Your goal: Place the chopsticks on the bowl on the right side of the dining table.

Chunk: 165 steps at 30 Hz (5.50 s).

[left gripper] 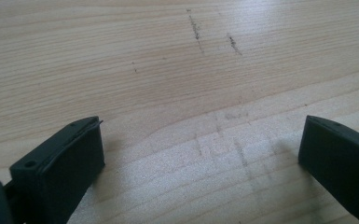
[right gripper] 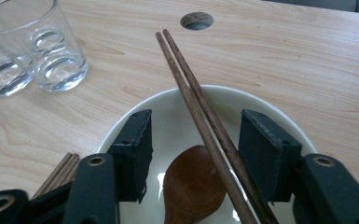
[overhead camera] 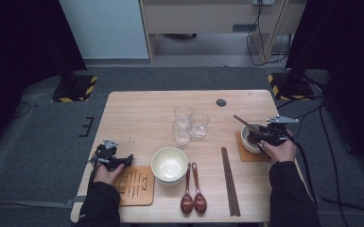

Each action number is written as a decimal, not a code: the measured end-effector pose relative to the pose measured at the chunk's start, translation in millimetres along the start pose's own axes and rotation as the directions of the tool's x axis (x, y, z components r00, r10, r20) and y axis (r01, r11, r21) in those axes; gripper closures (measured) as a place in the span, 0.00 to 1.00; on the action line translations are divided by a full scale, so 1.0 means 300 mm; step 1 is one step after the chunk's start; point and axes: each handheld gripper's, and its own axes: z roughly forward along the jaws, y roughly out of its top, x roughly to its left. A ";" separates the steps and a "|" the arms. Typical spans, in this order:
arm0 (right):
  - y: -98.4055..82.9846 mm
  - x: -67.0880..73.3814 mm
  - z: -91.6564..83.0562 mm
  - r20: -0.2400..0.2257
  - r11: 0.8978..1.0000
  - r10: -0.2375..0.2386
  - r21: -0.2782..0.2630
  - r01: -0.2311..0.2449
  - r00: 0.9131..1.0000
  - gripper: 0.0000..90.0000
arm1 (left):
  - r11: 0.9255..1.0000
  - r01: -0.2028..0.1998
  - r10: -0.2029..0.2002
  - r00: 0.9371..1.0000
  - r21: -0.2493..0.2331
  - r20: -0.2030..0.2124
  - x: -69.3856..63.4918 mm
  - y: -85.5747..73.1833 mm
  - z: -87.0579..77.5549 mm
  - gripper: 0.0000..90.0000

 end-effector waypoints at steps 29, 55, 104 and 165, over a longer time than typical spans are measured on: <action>0.012 0.029 -0.039 -0.085 0.997 -0.074 0.012 0.075 0.994 0.54 | 1.000 0.000 0.000 1.000 0.000 0.000 0.000 0.000 0.000 0.00; -0.081 0.016 -0.249 0.074 0.998 -0.017 -0.059 0.021 0.997 0.75 | 1.000 0.000 0.000 1.000 0.000 0.000 0.000 0.000 0.000 0.00; -0.145 -0.115 -0.223 0.169 0.997 0.072 -0.048 -0.064 0.983 0.63 | 1.000 0.000 0.000 1.000 0.000 0.000 0.000 0.000 0.000 0.00; 0.003 -0.016 0.002 0.079 0.998 0.037 -0.047 -0.033 0.996 0.63 | 1.000 0.000 0.000 1.000 0.000 0.000 0.000 0.000 0.000 0.00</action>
